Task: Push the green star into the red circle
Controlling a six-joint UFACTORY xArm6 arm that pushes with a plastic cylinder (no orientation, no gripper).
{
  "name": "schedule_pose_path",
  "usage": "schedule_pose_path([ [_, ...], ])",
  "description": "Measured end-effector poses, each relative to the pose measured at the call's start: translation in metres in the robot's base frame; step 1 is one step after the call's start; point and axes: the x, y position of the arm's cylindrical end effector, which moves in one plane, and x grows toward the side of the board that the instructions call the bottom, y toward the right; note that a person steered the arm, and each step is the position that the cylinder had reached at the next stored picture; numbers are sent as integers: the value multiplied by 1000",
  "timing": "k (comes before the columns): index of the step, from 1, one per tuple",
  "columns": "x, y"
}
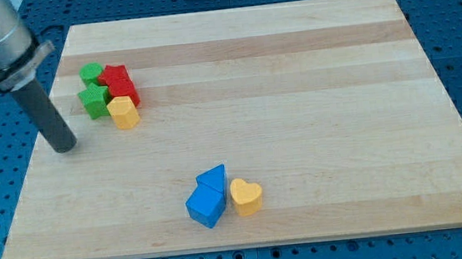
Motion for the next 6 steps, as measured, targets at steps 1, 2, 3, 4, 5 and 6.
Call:
schedule_pose_path([
  [1, -28, -3],
  [2, -43, 14],
  [3, -38, 38],
  [4, -30, 56],
  [5, -10, 56],
  [6, -5, 58],
])
